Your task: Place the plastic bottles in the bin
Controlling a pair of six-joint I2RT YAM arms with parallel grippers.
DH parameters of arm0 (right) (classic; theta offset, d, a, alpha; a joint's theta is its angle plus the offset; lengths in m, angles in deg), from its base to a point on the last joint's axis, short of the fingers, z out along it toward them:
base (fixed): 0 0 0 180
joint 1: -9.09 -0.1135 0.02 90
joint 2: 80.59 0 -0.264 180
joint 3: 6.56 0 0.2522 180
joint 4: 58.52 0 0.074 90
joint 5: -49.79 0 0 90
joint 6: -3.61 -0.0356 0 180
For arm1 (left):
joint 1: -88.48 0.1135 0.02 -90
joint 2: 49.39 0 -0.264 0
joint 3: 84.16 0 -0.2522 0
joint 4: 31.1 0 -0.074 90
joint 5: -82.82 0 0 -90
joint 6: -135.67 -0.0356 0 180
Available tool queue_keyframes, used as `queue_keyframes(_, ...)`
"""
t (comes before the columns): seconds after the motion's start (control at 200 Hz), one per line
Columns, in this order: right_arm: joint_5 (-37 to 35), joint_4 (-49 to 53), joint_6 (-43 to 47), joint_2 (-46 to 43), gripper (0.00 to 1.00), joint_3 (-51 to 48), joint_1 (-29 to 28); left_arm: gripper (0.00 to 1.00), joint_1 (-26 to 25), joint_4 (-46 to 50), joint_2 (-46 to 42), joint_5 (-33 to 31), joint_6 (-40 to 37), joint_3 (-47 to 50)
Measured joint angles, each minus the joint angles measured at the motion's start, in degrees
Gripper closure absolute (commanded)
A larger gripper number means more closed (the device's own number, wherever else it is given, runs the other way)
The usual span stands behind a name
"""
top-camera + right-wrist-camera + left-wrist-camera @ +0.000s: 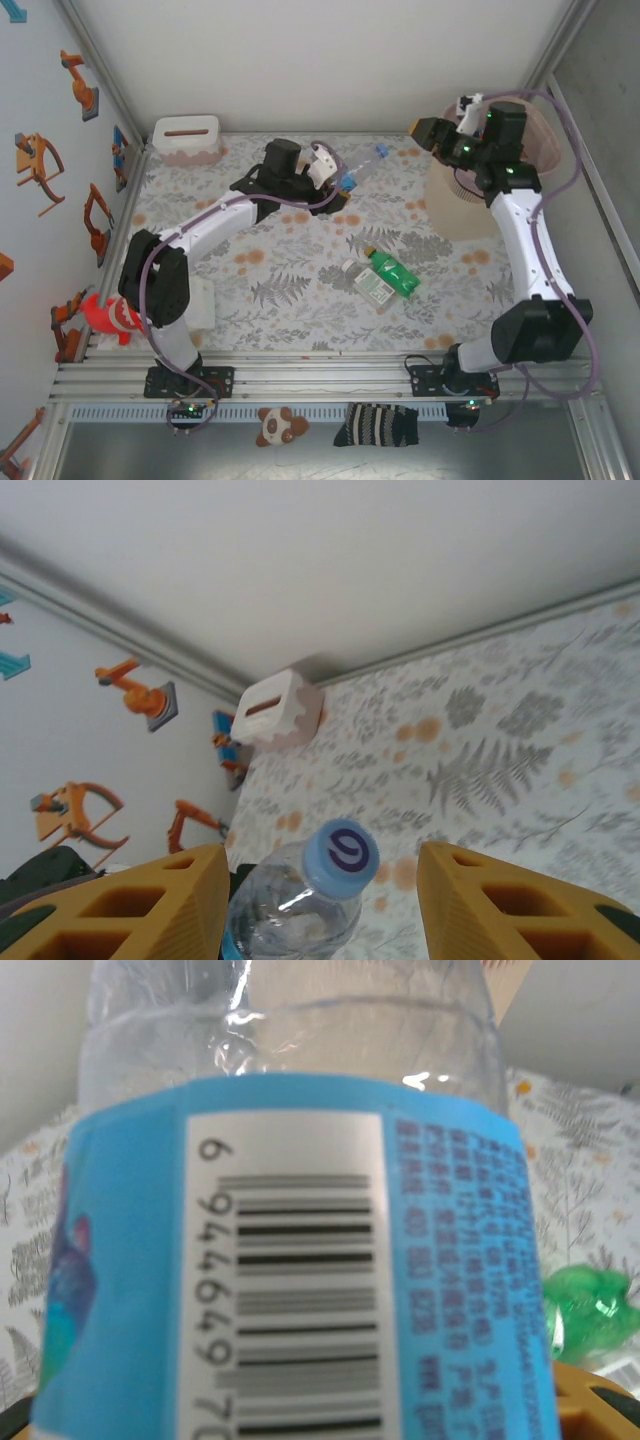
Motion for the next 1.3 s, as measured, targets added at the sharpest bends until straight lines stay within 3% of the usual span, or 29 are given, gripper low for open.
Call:
queue_keyframes(0.17,2.64,-0.70,-3.89,4.76,0.48,1.16,-3.52,0.55,0.02,-3.23,-1.38,2.51,2.60,0.17)
queue_keyframes(0.461,5.03,-4.90,-7.50,5.29,0.53,1.81,-5.55,0.55,0.02,-4.33,-1.57,4.00,4.42,0.33)
queue_keyframes(0.836,5.53,-6.51,-9.88,7.17,0.69,2.01,-6.71,0.55,0.04,-5.38,-1.57,4.35,4.98,0.81)
queue_keyframes(0.946,5.38,-6.49,-9.90,7.17,0.75,2.01,-6.73,0.49,0.04,-5.49,-1.57,4.46,5.18,0.92)
queue_keyframes(1.127,3.72,-5.25,-8.57,7.15,0.77,2.43,-6.84,0.30,0.04,-6.47,-1.88,4.50,6.21,1.95)
queue_keyframes(1.302,1.75,-1.90,-6.23,6.99,0.78,5.22,-5.60,0.26,0.11,-7.91,-3.37,4.52,7.06,3.37)
